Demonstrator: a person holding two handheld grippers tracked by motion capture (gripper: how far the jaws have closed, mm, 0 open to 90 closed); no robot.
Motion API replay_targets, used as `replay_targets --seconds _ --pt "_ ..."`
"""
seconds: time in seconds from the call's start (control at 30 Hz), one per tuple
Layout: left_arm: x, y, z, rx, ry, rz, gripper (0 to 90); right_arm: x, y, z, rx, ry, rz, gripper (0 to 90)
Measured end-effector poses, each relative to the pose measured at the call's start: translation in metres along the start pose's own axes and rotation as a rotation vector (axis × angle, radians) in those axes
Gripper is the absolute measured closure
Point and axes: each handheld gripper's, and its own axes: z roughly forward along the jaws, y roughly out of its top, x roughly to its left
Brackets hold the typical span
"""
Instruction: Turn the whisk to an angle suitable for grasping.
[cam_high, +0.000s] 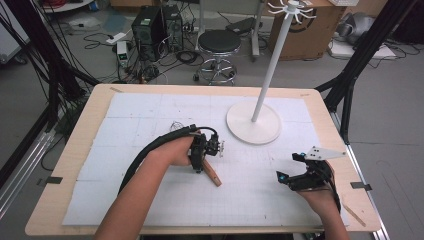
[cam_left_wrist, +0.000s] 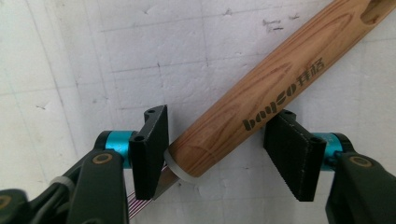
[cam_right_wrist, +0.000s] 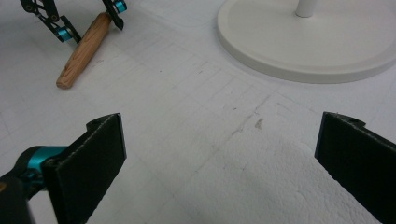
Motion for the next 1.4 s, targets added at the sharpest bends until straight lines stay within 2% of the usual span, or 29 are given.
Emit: replay_targets --seconds 0.37,0.67,0.73,0.8,0.9,1.07,1.17,1.23,1.4 --pt "-0.003 -0.004 -0.003 0.040 0.008 0.013 54.5 0.000 0.000 0.000 0.002 0.003 0.000 0.8" --pt "-0.007 -0.009 -0.006 0.067 -0.023 0.015 64.7 0.001 0.000 0.000 0.001 0.007 -0.003 0.8" --pt "-0.008 -0.010 -0.008 0.070 -0.034 0.005 68.7 0.001 0.000 0.000 0.000 0.007 -0.004 0.8" --pt "-0.008 -0.013 -0.009 0.070 -0.057 -0.030 71.0 0.001 0.000 0.000 0.001 0.009 -0.003 0.8" --pt "-0.008 -0.015 -0.009 0.063 -0.054 -0.029 71.1 0.001 0.000 0.000 0.001 0.009 -0.008 0.8" --pt "-0.008 -0.020 -0.008 0.025 -0.039 -0.040 69.7 0.002 0.000 0.000 0.002 0.009 -0.009 0.8" --pt "-0.009 -0.019 -0.005 0.043 -0.022 -0.047 66.0 0.002 0.000 0.000 0.005 0.010 -0.008 0.8" --pt "-0.008 -0.019 -0.004 0.048 -0.027 -0.049 66.0 0.002 0.000 0.000 0.005 0.009 -0.009 0.8" --pt "-0.010 -0.018 -0.005 0.055 -0.026 -0.036 70.2 0.002 0.000 0.000 0.008 0.012 -0.009 0.8"
